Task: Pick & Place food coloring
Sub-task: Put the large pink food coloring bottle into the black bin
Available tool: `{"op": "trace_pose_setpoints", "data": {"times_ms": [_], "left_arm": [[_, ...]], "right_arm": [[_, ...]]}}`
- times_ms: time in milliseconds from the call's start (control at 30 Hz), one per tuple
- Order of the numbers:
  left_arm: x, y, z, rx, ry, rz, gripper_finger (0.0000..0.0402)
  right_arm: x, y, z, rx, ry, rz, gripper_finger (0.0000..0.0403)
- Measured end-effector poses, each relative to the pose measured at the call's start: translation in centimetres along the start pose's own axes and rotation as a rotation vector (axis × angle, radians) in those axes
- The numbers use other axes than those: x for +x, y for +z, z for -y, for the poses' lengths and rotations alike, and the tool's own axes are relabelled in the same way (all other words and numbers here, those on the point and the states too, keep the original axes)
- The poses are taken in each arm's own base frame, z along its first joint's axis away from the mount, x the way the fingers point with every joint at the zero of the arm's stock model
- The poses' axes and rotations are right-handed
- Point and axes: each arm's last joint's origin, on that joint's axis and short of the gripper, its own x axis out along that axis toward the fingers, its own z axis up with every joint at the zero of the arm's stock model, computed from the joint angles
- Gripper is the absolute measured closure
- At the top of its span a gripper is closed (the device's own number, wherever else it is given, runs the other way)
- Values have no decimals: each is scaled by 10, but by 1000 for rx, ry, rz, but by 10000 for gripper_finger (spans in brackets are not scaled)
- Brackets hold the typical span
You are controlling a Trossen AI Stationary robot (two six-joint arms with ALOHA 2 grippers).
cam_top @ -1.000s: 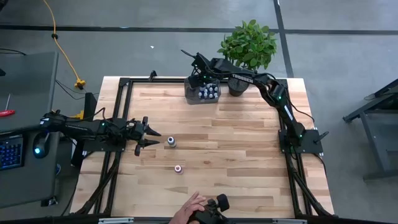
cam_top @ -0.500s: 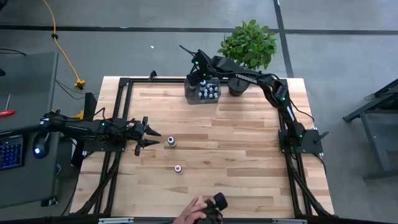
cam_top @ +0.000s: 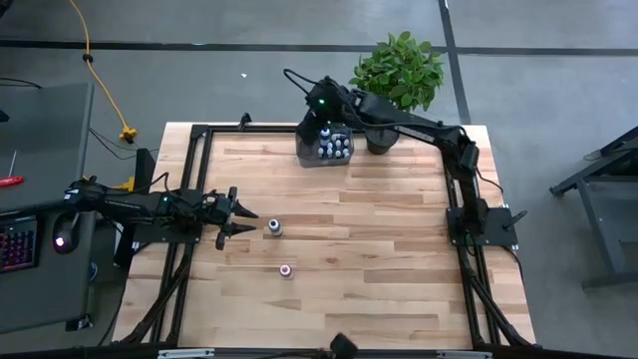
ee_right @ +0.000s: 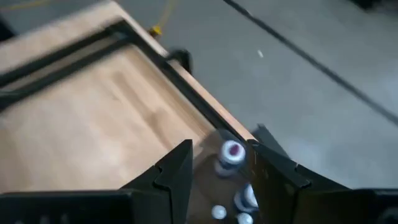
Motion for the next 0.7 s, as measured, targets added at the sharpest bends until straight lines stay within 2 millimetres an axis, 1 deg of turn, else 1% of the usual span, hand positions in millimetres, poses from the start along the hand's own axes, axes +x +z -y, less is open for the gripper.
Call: {"op": "trace_pose_setpoints", "data": {"times_ms": [67,200,267,367,500,600,700], "left_arm": [[0,0,0,0,0,0,238],[0,0,0,0,0,0,238],[0,0,0,0,0,0,238],[0,0,0,0,0,0,238],[0,0,0,0,0,0,238],[0,0,0,0,0,0,238],[0,0,0,0,0,0,238]], "right_arm": [[-20,5,-11,-36,34,42,263],[-61,8,-35,-103,111,96,263],[-82,5,-47,-150,157,100,263],[-108,-4,-64,-223,254,62,263],[-133,-20,-82,-296,381,-36,263],[-149,-30,-94,-348,456,-70,263],[-159,-39,-108,-413,538,-94,263]]}}
